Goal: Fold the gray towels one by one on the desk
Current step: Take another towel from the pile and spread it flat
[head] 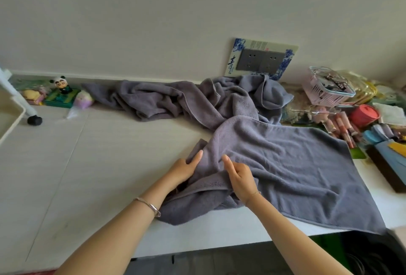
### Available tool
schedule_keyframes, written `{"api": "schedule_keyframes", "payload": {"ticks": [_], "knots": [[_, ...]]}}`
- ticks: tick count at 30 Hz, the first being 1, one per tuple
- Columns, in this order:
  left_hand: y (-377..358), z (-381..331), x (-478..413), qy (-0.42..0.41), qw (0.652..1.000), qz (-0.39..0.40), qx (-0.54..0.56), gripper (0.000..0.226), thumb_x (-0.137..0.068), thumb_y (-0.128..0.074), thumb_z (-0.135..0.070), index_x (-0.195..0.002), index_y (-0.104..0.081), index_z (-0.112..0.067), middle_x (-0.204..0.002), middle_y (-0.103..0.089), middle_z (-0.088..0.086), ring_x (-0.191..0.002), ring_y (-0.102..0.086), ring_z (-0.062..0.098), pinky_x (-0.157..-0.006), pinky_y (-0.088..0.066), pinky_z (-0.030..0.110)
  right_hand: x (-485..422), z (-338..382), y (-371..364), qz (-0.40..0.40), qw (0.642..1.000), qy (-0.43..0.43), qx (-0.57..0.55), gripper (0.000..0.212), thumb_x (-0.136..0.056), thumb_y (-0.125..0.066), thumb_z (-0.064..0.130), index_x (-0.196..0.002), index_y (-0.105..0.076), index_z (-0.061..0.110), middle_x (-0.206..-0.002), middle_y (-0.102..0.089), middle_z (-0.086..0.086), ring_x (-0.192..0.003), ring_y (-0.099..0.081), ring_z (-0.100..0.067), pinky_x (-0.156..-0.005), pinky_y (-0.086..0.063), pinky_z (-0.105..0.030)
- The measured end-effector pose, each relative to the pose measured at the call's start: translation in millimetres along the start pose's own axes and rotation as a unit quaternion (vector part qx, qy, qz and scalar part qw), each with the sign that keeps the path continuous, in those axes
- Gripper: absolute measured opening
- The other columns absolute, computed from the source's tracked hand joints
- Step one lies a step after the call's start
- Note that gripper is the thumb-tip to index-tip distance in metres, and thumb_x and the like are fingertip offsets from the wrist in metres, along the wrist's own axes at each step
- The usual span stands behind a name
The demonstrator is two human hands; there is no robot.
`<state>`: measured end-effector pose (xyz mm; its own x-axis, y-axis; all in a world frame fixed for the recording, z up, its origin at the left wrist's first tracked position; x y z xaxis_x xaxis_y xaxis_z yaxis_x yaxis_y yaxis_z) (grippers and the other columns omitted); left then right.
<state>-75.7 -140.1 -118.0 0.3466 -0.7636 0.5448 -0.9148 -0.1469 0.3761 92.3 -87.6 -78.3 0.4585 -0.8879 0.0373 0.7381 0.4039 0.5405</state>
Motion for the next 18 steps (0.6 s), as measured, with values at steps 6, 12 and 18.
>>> {"api": "schedule_keyframes", "payload": {"ticks": [6,12,18], "knots": [[81,-96,59,-0.141,0.977,-0.138,0.077,0.049,-0.083,-0.055,-0.063,-0.085,-0.068,-0.015,-0.082,-0.068,-0.003,-0.079,-0.062,0.008,-0.07,-0.047,0.017,-2,1,57,-0.169,0.982,0.03,-0.08,0.061,-0.081,-0.037,0.066,-0.049,-0.027,0.015,-0.047,-0.022,0.001,-0.046,-0.021,-0.01,-0.045,-0.018,-0.029],[187,-111,82,-0.12,0.91,-0.364,-0.158,0.07,-0.083,-0.052,-0.064,-0.107,-0.053,0.001,-0.095,-0.06,0.018,-0.091,-0.059,0.033,-0.067,-0.041,0.036,-9,-4,50,-0.036,0.998,0.024,-0.045,0.07,-0.077,-0.032,0.077,-0.052,-0.028,0.012,-0.05,-0.025,0.001,-0.052,-0.027,-0.014,-0.055,-0.029,-0.034],[152,-9,48,0.042,0.882,-0.309,-0.352,0.098,-0.086,-0.05,-0.06,-0.15,0.001,-0.005,-0.155,-0.011,0.022,-0.133,-0.031,0.042,-0.103,-0.033,0.051,-17,-5,1,0.058,0.993,-0.001,0.1,0.056,-0.096,-0.036,0.053,-0.057,-0.058,0.019,-0.053,-0.057,0.008,-0.056,-0.052,-0.005,-0.07,-0.044,-0.033]]}}
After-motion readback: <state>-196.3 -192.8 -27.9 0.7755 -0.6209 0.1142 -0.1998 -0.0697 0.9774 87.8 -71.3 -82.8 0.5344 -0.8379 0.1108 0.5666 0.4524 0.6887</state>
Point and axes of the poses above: each hand's wrist, its own x-axis away from the middle knuckle, its own y-axis out of the back of the hand, z = x × y, the point moved 4 cm from there along -x, towards the middle knuckle
